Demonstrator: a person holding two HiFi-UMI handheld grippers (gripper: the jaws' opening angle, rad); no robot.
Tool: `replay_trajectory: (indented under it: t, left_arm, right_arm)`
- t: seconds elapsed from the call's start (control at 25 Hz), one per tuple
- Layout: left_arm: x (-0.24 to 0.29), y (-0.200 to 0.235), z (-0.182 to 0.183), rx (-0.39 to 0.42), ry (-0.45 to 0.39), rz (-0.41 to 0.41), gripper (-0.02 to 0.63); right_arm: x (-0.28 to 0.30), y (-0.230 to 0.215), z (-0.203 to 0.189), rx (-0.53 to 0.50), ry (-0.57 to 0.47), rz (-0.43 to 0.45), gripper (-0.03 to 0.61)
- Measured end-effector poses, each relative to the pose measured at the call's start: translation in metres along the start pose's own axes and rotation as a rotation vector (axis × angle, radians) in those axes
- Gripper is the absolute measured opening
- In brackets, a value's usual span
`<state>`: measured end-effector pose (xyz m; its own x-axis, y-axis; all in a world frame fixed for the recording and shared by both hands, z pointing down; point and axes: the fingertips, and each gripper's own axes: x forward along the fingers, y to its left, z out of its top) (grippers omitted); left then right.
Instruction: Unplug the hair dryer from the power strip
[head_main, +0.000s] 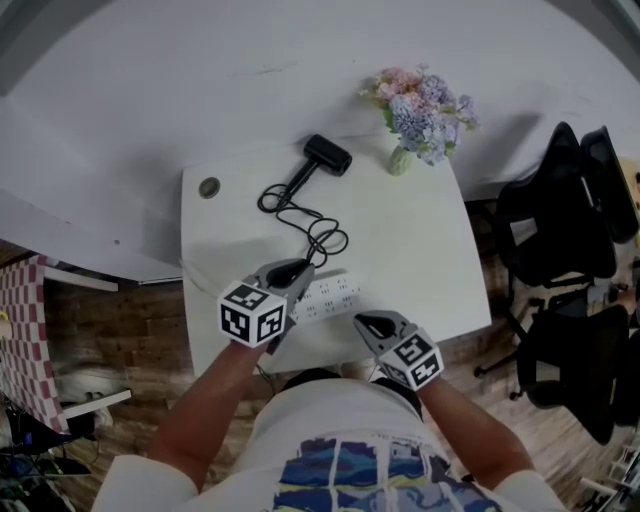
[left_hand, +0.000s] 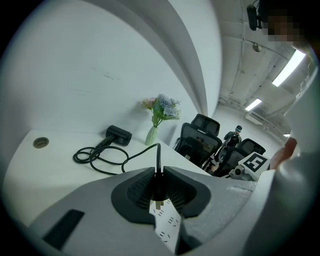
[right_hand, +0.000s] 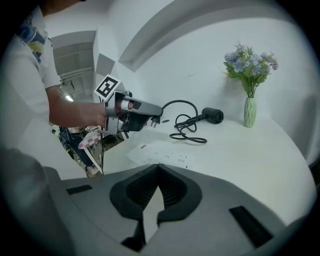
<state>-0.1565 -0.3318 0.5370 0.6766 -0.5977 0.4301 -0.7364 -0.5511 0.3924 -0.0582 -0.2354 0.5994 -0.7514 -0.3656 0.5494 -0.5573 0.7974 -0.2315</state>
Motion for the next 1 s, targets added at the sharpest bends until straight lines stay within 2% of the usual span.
replay_trajectory:
  t: [0.44, 1.0]
  left_arm:
    - [-0.009, -0.003, -0.001, -0.029, -0.011, 0.0, 0.052]
    - [-0.009, -0.01, -0.001, -0.021, -0.009, -0.005, 0.052]
  right_arm:
    - [-0.02, 0.013, 0.014, 0.007, -0.041, 0.024, -0.005]
    - [-0.029, 0.023, 0.014, 0.012, -0.061, 0.028, -0.005]
